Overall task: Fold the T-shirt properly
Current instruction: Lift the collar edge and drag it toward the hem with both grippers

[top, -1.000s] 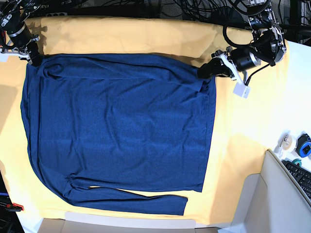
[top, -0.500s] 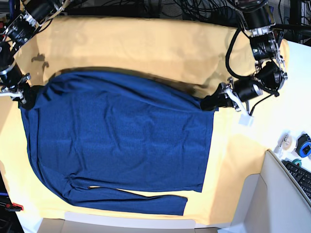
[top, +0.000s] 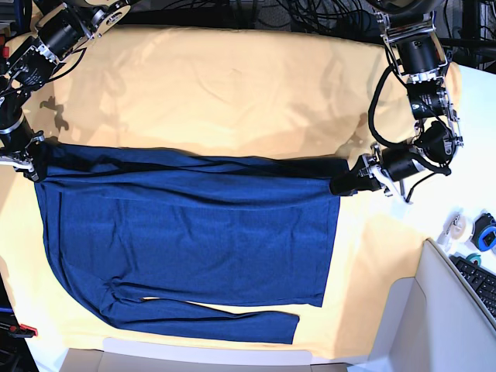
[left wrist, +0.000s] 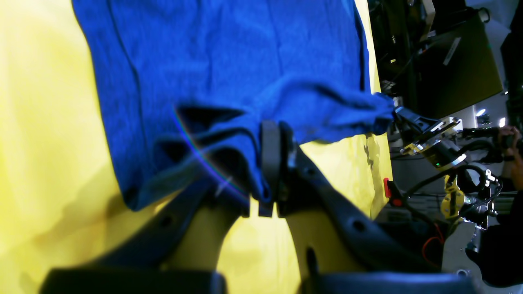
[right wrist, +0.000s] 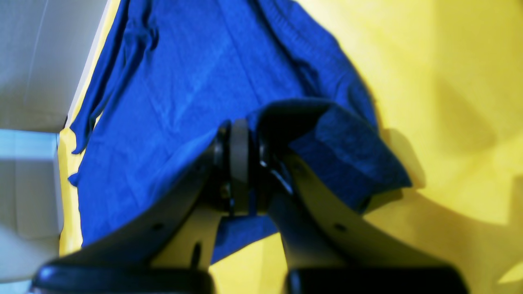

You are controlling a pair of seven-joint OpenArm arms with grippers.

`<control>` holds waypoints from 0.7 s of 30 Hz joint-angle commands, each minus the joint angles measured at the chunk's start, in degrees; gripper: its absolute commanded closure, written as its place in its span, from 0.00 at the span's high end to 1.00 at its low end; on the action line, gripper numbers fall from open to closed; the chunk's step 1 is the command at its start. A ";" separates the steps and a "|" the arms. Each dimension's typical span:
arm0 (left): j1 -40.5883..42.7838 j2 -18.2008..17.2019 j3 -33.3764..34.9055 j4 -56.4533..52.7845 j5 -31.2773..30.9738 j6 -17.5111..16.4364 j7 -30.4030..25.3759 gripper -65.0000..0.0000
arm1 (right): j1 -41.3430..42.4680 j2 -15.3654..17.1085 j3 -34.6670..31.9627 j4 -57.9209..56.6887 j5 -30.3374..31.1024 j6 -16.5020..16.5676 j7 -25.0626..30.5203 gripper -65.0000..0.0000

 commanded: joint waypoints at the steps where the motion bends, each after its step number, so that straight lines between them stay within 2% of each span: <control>1: -0.92 -0.95 -0.14 0.90 -1.46 -0.17 -0.82 0.00 | 0.92 1.61 -0.19 1.11 1.15 0.41 1.40 0.00; 9: 1.36 -0.95 2.06 0.81 -1.28 -0.17 -1.96 0.00 | -0.22 1.26 -0.28 0.93 1.15 0.41 1.22 0.00; 12: 1.45 -0.95 2.15 0.81 1.09 -0.17 -2.31 0.01 | -0.66 1.26 -0.28 0.93 1.15 0.41 0.96 0.00; 16: 1.45 -0.95 2.06 0.81 3.73 -0.17 -2.22 0.13 | -1.54 1.26 -0.37 0.93 0.10 0.41 0.87 0.00; 17: 1.45 -0.95 2.06 0.81 3.73 -0.17 -2.22 0.18 | -1.71 1.26 -0.72 0.93 -0.43 0.41 0.87 0.03; 19: 1.45 -0.95 1.97 0.81 3.73 -0.17 -2.22 0.26 | -1.98 1.52 -2.56 0.93 -1.31 0.41 0.87 0.14; 21: 2.16 -0.95 1.71 0.90 3.73 -0.17 -2.22 0.29 | -2.42 1.52 -4.06 0.93 -1.66 0.41 0.87 0.31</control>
